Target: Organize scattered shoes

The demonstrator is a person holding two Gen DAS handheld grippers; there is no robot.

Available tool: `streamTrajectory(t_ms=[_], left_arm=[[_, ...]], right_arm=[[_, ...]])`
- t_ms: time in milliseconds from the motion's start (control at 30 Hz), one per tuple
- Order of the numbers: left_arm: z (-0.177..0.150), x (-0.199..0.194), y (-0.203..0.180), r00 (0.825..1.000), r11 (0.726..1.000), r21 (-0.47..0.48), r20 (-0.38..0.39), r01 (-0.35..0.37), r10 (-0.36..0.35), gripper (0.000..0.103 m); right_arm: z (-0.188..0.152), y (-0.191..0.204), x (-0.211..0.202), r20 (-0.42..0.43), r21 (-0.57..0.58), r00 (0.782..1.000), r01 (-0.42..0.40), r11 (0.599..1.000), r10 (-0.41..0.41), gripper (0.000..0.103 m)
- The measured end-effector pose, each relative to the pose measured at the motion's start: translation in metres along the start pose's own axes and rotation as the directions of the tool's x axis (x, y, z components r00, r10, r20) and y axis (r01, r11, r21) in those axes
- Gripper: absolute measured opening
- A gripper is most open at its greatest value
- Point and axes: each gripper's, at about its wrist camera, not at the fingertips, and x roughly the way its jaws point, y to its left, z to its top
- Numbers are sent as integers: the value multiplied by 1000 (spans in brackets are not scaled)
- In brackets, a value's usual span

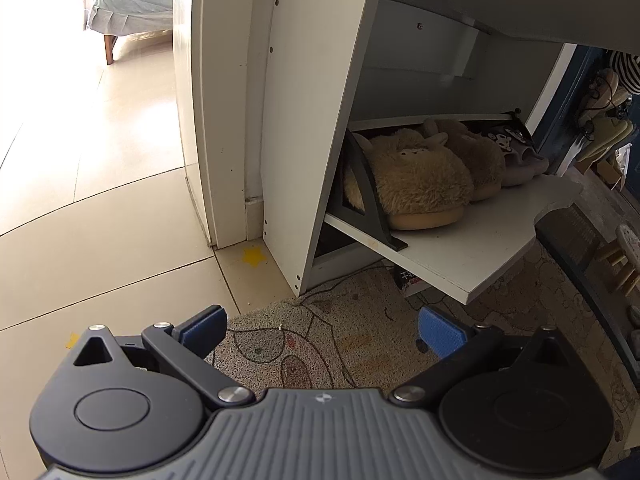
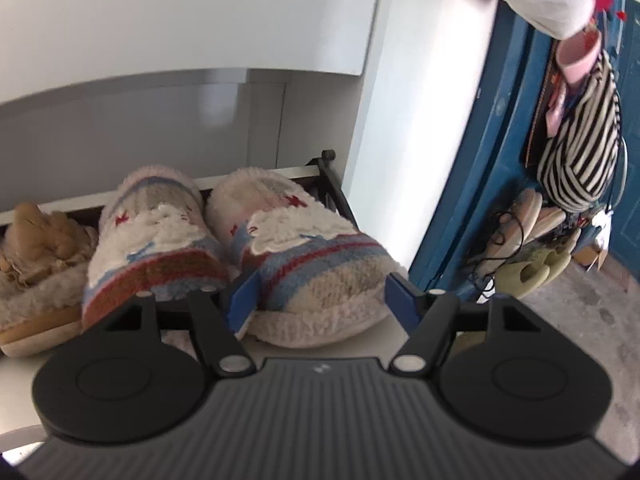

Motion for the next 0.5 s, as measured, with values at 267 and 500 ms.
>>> streamTrajectory(t_ms=[267,500], left_arm=[[-4,6,5,1000,1000,-11,-18,2,-3,103],[-4,-3,-9,999,999,13,-4,33,-33,103]], right_arm=[[-66,-8,-58,103,80,987,-130,988,121,91],[-98,27,-64,102,-23,970,-220,975,221,98]])
